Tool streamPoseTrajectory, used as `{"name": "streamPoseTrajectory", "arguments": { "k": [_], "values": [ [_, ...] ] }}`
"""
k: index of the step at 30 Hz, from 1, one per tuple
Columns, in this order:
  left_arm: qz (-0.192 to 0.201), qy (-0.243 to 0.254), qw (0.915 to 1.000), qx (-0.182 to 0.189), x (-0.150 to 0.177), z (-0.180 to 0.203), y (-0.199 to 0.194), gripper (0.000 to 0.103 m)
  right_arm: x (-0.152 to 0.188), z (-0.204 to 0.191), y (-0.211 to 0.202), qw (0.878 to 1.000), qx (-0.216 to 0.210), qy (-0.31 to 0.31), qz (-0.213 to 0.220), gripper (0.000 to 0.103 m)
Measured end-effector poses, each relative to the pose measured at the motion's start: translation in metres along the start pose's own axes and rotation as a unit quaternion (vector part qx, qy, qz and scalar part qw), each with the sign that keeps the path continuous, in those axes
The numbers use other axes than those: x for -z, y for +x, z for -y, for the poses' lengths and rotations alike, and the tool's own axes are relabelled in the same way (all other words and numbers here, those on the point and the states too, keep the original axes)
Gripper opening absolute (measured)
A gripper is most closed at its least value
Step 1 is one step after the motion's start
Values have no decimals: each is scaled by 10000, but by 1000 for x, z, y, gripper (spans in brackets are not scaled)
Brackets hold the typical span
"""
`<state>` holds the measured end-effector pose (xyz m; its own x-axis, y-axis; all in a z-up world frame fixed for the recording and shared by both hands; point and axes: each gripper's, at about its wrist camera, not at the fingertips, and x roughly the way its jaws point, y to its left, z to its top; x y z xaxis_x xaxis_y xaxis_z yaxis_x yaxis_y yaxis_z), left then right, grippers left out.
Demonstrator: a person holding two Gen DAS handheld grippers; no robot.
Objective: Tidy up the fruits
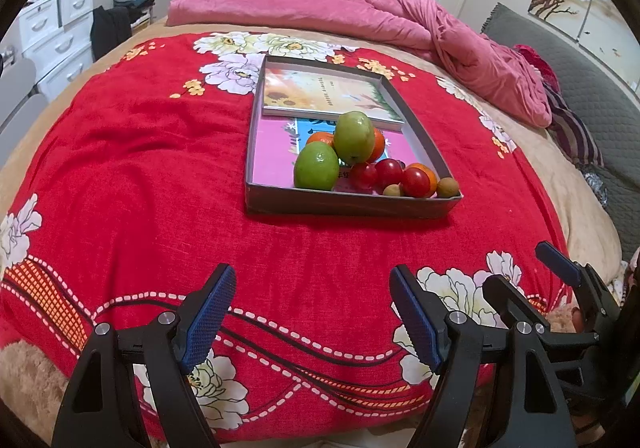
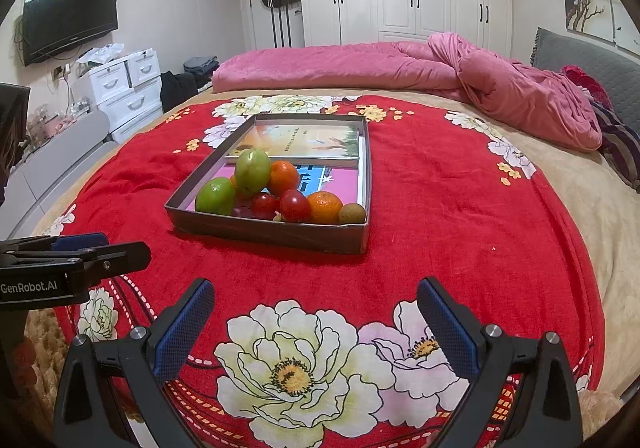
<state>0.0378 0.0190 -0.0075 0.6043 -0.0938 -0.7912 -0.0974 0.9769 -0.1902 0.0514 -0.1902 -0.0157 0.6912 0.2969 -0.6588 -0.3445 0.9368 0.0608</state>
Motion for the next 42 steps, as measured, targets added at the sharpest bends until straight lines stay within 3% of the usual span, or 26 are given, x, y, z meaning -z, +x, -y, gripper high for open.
{"name": "streamPoseTrajectory", "arguments": {
  "k": [35,42],
  "values": [
    [118,216,9996,-137,1,8,-1,80,2,5,6,10000,54,58,-46,102],
    [283,142,9985,-443,-9,-10,4,80,-8,30,21,9988,258,403,-101,102]
  ]
}}
